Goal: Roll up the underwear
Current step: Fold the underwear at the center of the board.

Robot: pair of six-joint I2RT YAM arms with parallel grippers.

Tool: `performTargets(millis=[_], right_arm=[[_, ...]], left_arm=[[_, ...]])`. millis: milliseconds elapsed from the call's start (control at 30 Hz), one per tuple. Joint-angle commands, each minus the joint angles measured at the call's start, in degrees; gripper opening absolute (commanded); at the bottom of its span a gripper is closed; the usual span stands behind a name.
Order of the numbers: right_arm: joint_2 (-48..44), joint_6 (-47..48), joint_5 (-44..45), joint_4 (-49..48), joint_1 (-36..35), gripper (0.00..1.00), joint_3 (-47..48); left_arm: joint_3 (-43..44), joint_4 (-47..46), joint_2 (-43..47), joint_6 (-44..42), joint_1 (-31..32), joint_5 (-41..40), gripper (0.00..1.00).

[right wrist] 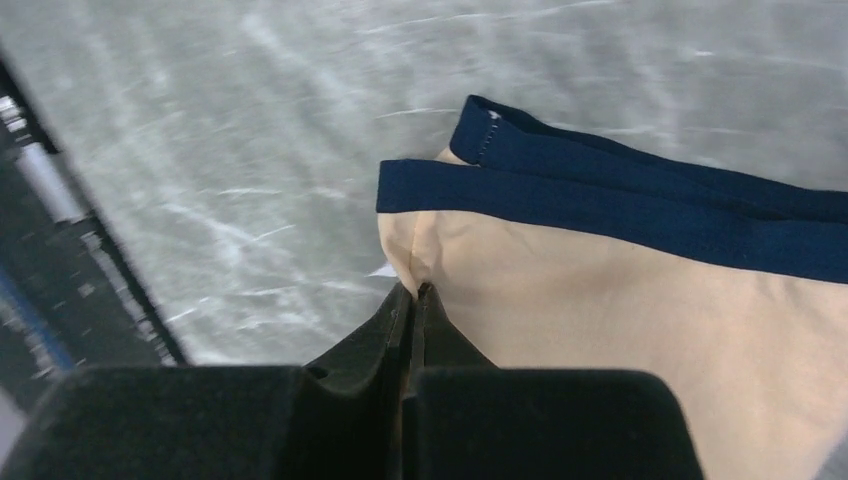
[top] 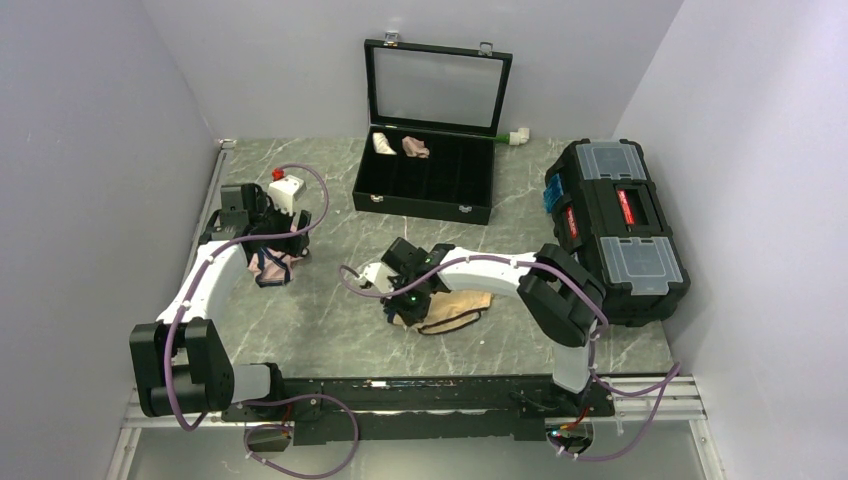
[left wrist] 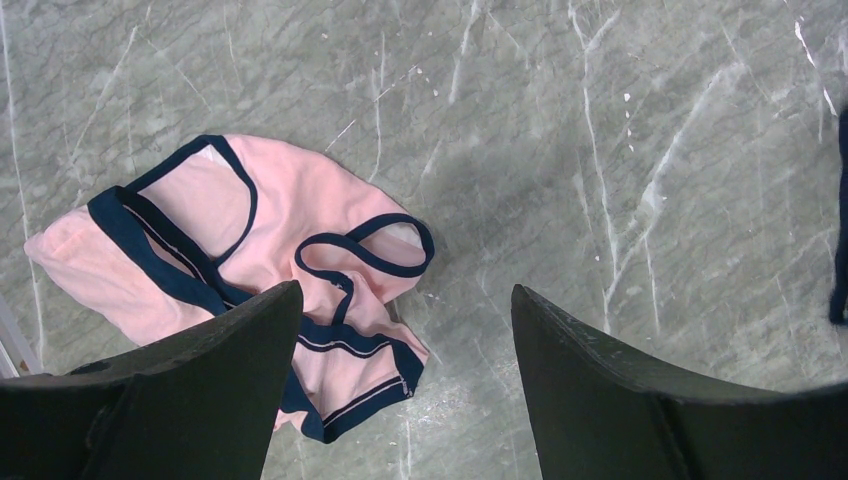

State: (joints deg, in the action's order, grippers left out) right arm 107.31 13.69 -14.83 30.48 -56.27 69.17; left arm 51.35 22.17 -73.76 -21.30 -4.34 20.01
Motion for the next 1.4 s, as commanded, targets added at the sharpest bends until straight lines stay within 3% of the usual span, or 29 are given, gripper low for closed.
performTargets(millis=[0, 267, 467, 667, 933, 1033, 1367], right_arm=[[0.48, 2.67, -16.55, 5.8, 0.57, 0.0, 2.64], [0.57, 8.49, -34.66, 14.24, 5.73, 0.0, 7.5], [7.22, 16.93, -43.51, 28.06, 11.54, 0.0, 16.95], [15.57, 23.56, -47.17, 38.64, 16.33, 0.0, 24.83], [23.11, 30.06, -48.34, 45.95, 20.27, 0.0, 30.99], [25.33, 31.7, -48.46, 48.18, 21.24, 0.0, 33.2], [28.13, 31.68, -48.78, 49.93, 22.45, 0.0, 37.43]], left_arm=[[1.02, -0.41, -0.12, 0.15, -0.32, 0.31, 0.82], [1.05, -0.22, -0.25, 0.21, -0.32, 1.38, 0.82], [1.25, -0.32, -0.59, -0.06, -0.31, 2.36, 0.82], [0.96, -0.13, -0.38, -0.81, -0.31, 6.27, 0.82], [-4.36, -0.64, 5.21, -6.8, 0.45, 18.79, 0.81], [-5.78, 0.43, 6.98, -9.3, 3.45, 20.99, 0.81], [-6.82, 2.51, 8.5, -14.37, 22.05, 20.81, 0.86]])
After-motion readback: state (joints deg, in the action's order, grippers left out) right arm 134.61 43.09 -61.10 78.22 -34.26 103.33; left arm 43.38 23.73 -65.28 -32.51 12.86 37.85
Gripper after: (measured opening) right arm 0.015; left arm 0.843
